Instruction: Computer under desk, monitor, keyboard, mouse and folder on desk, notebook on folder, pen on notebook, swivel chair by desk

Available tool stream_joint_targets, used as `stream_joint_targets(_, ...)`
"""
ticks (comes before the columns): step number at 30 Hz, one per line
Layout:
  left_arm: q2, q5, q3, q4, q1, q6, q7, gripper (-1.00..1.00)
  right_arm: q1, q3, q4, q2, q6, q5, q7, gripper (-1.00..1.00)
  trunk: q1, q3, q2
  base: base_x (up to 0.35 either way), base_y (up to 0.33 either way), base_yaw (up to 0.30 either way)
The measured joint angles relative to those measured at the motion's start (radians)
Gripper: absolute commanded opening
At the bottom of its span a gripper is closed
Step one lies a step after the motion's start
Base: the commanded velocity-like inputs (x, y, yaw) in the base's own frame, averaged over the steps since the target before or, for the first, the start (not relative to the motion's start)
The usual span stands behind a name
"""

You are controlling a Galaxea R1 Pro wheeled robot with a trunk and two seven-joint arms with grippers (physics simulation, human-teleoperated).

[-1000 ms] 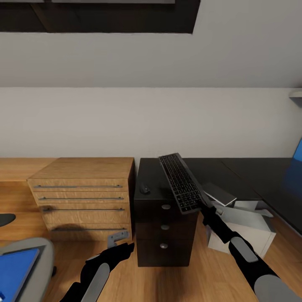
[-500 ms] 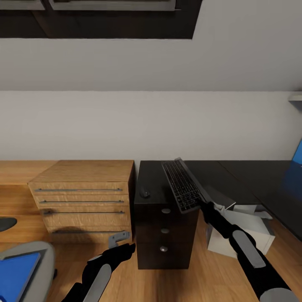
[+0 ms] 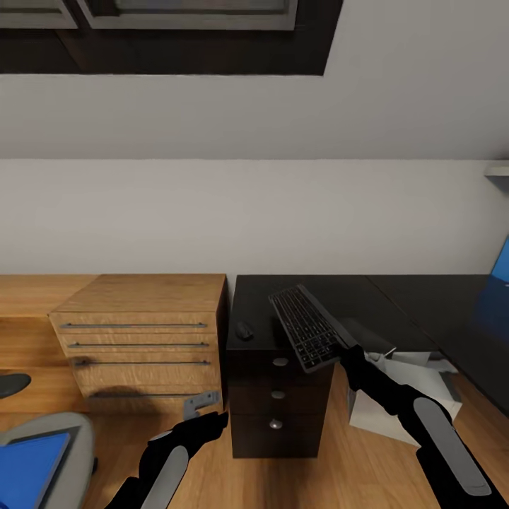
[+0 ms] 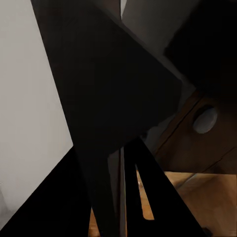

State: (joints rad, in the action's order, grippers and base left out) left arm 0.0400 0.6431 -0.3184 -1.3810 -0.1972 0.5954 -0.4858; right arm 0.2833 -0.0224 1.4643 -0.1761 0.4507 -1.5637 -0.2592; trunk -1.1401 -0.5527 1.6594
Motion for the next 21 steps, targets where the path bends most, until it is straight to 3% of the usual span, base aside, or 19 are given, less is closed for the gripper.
stream_joint_targets(17,-0.001,0.0,-0.001,0.0,0.0,0.001,0.009,1.0,-0.002,0.002,0.007,-0.001,0.028,-0.002,-0.002,-1.0,0.065,0.053,-0.119,0.0,0.0,0.0)
stream_joint_targets(21,-0.001,-0.013,-0.018,0.0,0.0,0.0,0.005,1.0,-0.002,0.002,0.008,-0.001,0.026,0.0,-0.001,-1.0,0.081,0.066,-0.147,0.0,0.0,0.0)
